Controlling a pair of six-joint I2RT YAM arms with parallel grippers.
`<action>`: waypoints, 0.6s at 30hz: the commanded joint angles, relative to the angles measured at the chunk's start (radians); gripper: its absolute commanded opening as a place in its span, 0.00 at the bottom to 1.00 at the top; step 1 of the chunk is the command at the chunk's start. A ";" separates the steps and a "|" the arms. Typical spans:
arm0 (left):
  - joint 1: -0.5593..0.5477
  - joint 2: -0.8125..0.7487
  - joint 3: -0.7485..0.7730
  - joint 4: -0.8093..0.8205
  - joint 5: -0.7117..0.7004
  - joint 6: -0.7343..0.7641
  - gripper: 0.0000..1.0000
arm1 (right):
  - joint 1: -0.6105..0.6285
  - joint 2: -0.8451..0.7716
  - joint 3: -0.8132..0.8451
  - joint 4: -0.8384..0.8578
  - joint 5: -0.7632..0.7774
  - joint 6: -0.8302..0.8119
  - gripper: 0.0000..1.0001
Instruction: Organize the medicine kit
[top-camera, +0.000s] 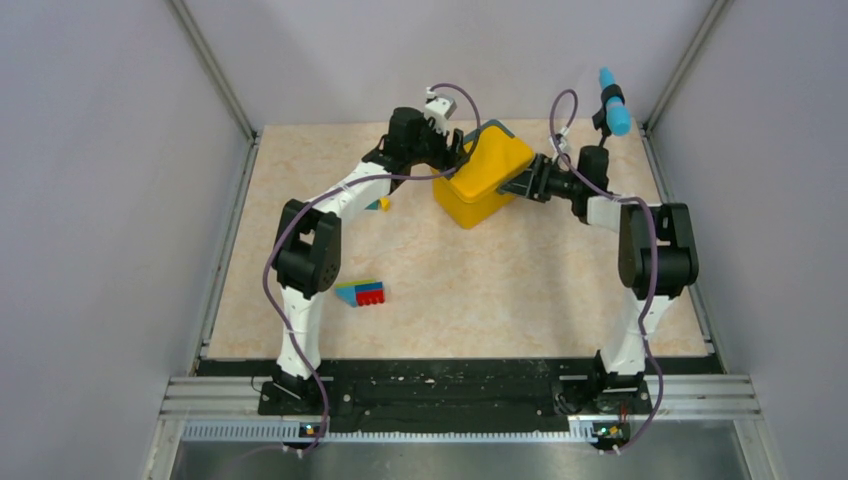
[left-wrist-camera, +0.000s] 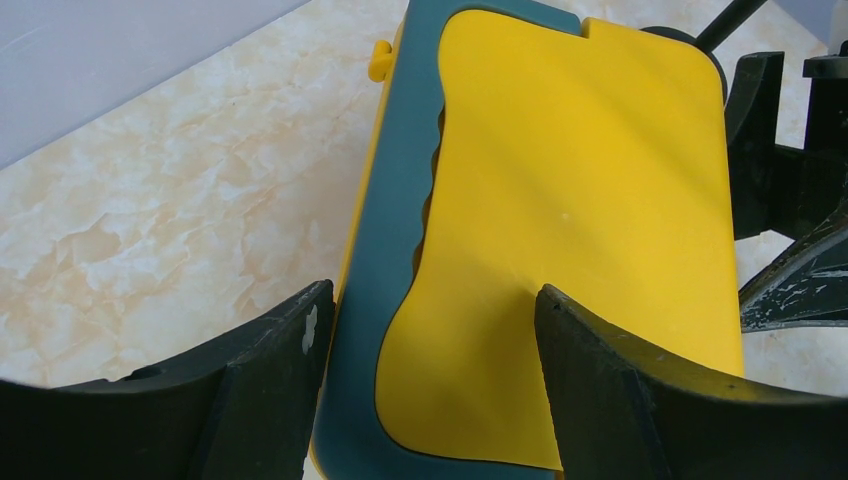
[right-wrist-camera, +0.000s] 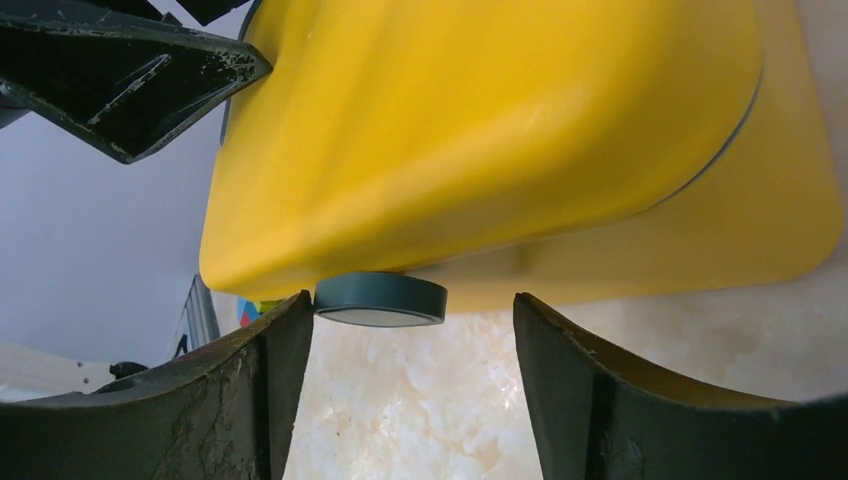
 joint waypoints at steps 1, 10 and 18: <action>-0.028 -0.008 -0.038 -0.165 0.052 0.033 0.76 | -0.027 -0.038 -0.022 0.057 -0.067 -0.032 0.73; -0.029 -0.032 -0.021 -0.142 0.064 0.013 0.77 | -0.083 -0.182 -0.111 0.047 -0.120 0.051 0.71; -0.029 -0.036 -0.023 -0.151 0.068 0.015 0.77 | -0.081 -0.135 -0.091 0.020 -0.025 0.046 0.14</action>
